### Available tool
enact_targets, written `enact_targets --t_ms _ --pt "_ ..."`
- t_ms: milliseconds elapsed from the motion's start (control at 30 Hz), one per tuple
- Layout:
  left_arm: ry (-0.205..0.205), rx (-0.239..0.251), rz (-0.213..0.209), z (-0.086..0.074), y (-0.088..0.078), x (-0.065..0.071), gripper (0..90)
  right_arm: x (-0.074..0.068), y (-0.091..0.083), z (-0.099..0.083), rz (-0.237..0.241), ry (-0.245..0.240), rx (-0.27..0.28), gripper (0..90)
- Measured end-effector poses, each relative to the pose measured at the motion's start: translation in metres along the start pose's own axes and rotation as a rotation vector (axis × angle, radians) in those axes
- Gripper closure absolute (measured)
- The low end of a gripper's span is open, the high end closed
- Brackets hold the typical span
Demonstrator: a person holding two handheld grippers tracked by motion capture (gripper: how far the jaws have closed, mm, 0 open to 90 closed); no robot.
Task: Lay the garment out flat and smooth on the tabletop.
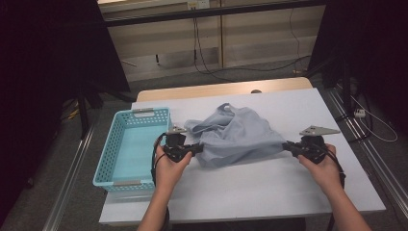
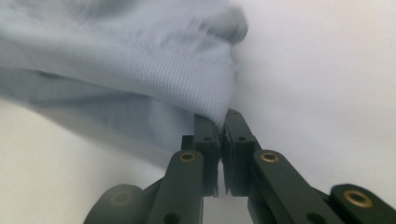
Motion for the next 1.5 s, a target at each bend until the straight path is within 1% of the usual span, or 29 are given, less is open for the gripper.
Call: enact_targets --t_ms 100,133,167,200,233,267,300,333,367,433,467,500,533,600,733,767,833,900,933,967,1033,1067,1100,1133,1300,1333,1400,1467,1500 --pt "0.011 -0.009 0.002 0.000 0.003 0.002 85.8 0.003 -0.003 0.000 -0.001 0.007 0.006 85.4" --pt "0.011 -0.015 0.002 -0.001 0.005 0.002 85.8 0.003 -0.001 -0.005 -0.007 -0.003 -0.009 83.3" --pt "0.011 -0.015 0.002 -0.001 0.005 0.002 85.8 0.003 -0.001 -0.005 -0.007 -0.003 -0.009 83.3" --pt "0.009 -0.016 0.002 -0.001 0.005 0.002 85.7 0.002 0.002 -0.011 -0.015 -0.018 -0.031 79.3" --pt "0.007 -0.018 0.000 -0.001 0.005 0.002 85.7 0.001 0.004 -0.012 -0.019 -0.018 -0.037 78.2" --pt "0.007 -0.018 0.000 -0.001 0.005 0.002 85.7 0.001 0.004 -0.012 -0.019 -0.018 -0.037 78.2" --pt "0.007 -0.017 -0.002 -0.001 0.005 0.002 85.6 0.000 0.005 -0.013 -0.015 -0.020 -0.040 72.8" --pt "0.006 -0.020 -0.005 -0.002 0.006 0.002 85.5 0.000 0.006 -0.013 -0.022 -0.022 -0.038 70.5" --pt "0.006 -0.020 -0.005 -0.002 0.006 0.002 85.5 0.000 0.006 -0.013 -0.022 -0.022 -0.038 70.5" --pt "0.006 -0.024 -0.005 -0.003 0.007 0.002 85.5 -0.002 0.006 -0.012 -0.016 -0.025 -0.031 64.4" --pt "0.007 -0.027 -0.004 -0.004 0.009 0.001 85.3 -0.004 0.006 -0.010 -0.013 -0.029 -0.020 58.4" --pt "0.007 -0.027 -0.004 -0.004 0.009 0.001 85.2 -0.004 0.006 -0.010 -0.013 -0.029 -0.020 58.4" --pt "0.007 -0.028 -0.004 -0.004 0.009 0.001 85.2 -0.005 0.005 -0.009 -0.010 -0.028 -0.012 56.2" --pt "0.007 -0.033 -0.003 -0.005 0.010 0.000 85.1 -0.008 0.004 -0.003 0.003 -0.028 0.017 52.3" --pt "0.010 -0.039 0.002 -0.006 0.013 -0.001 85.1 -0.014 0.002 0.003 0.017 -0.018 0.052 51.5" --pt "0.008 -0.040 0.001 -0.007 0.013 -0.001 85.1 -0.016 0.002 0.004 0.028 -0.015 0.055 51.7" --pt "0.008 -0.044 0.005 -0.007 0.014 -0.002 85.0 -0.020 0.005 0.005 0.033 -0.022 0.052 52.7" --pt "0.008 -0.048 0.008 -0.008 0.015 -0.003 85.0 -0.024 0.009 0.003 0.031 -0.038 0.036 53.6" --pt "0.008 -0.048 0.008 -0.008 0.015 -0.003 85.1 -0.024 0.009 0.003 0.031 -0.038 0.036 53.6" --pt "0.009 -0.052 0.011 -0.009 0.015 -0.003 85.1 -0.028 0.015 0.001 0.032 -0.051 0.019 55.0" --pt "0.001 -0.048 0.019 -0.009 0.015 -0.005 85.1 -0.031 0.022 0.000 0.027 -0.064 0.001 57.8" --pt "0.001 -0.048 0.019 -0.009 0.015 -0.005 85.1 -0.031 0.022 0.000 0.027 -0.064 0.001 57.8" --pt "0.002 -0.052 0.025 -0.010 0.016 -0.006 85.1 -0.032 0.025 -0.001 0.028 -0.070 -0.007 61.4" --pt "-0.001 -0.052 0.027 -0.010 0.016 -0.006 85.2 -0.034 0.031 -0.003 0.027 -0.080 -0.030 68.4" --pt "-0.003 -0.062 0.054 -0.012 0.012 -0.011 85.3 -0.039 0.045 -0.008 0.041 -0.096 -0.078 81.5" --pt "-0.007 -0.059 0.058 -0.012 0.011 -0.012 85.3 -0.040 0.048 -0.008 0.049 -0.102 -0.085 83.5" --pt "0.001 -0.065 0.070 -0.012 0.009 -0.011 85.3 -0.042 0.050 -0.007 0.057 -0.107 -0.086 86.9" --pt "0.004 -0.067 0.076 -0.012 0.009 -0.010 85.4 -0.043 0.052 -0.006 0.053 -0.116 -0.085 89.2" --pt "0.004 -0.067 0.078 -0.012 0.009 -0.010 85.4 -0.043 0.053 -0.005 0.048 -0.114 -0.082 89.8"
Point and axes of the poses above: each handheld gripper's, and its own axes: y roughly forward along the jaws, z roughly out of its top, x roughly to its right, the point moved 9 cm from there along y, roughly forward along the jaws, and after that the axes turned 10 degrees about -z, right-handed, at the moved point
